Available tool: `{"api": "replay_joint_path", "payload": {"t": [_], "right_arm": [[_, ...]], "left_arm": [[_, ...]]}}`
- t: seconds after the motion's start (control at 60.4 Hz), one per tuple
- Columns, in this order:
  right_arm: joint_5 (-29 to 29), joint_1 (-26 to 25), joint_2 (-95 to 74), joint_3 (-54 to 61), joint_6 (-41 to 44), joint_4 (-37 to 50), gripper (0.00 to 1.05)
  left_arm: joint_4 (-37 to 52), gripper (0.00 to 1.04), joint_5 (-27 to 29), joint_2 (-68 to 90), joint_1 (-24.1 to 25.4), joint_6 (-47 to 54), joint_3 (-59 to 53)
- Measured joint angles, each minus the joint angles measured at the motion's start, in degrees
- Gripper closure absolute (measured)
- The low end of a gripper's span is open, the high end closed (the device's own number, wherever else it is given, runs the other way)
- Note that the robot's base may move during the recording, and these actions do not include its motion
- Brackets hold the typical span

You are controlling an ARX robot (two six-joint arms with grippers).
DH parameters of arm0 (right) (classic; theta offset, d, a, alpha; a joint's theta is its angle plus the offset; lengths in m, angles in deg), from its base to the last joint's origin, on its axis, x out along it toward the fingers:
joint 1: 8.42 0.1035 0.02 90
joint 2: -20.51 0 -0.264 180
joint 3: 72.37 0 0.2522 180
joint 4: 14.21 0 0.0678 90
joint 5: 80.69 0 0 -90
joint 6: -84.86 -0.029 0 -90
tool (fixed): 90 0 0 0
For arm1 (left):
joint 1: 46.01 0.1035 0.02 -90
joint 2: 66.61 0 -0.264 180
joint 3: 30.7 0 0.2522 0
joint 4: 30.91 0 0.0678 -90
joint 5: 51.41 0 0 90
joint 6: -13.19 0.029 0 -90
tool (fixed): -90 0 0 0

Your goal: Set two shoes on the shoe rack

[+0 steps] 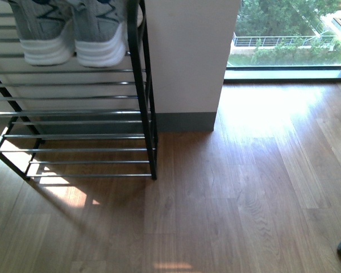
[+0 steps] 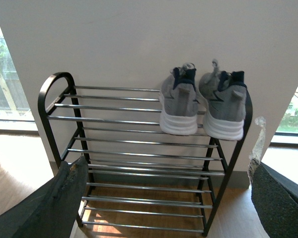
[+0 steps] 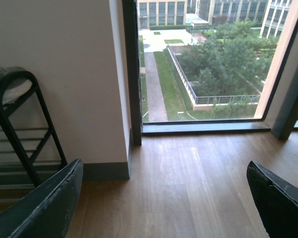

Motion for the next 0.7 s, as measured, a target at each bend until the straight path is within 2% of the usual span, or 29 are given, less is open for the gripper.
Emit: {"api": "replay_joint_path", "payload": {"t": [0.695], "right_arm": [[-0.15, 0.00, 0.07, 0.00, 0.02, -0.02, 0.09]], "left_arm": [[0.00, 0.09, 0.13, 0.00, 0.00, 0.02, 0.00]]}}
